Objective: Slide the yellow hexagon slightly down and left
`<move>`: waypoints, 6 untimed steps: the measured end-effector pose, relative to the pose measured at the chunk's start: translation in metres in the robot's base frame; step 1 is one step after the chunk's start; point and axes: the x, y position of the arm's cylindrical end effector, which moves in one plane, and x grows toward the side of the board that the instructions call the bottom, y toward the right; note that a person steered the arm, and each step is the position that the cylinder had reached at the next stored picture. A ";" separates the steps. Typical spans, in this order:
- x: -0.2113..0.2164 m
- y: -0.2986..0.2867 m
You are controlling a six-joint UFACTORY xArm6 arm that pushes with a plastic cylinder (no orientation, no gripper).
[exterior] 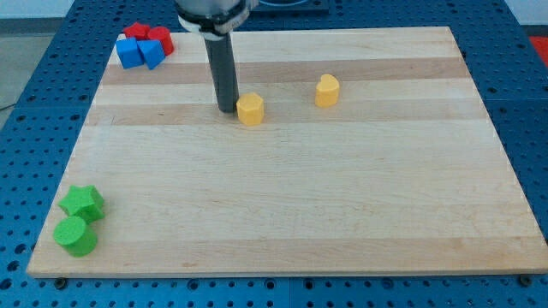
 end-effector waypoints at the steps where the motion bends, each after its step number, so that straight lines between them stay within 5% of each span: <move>1: 0.015 0.000; 3: -0.058 0.024; 4: -0.040 0.050; 6: 0.055 0.012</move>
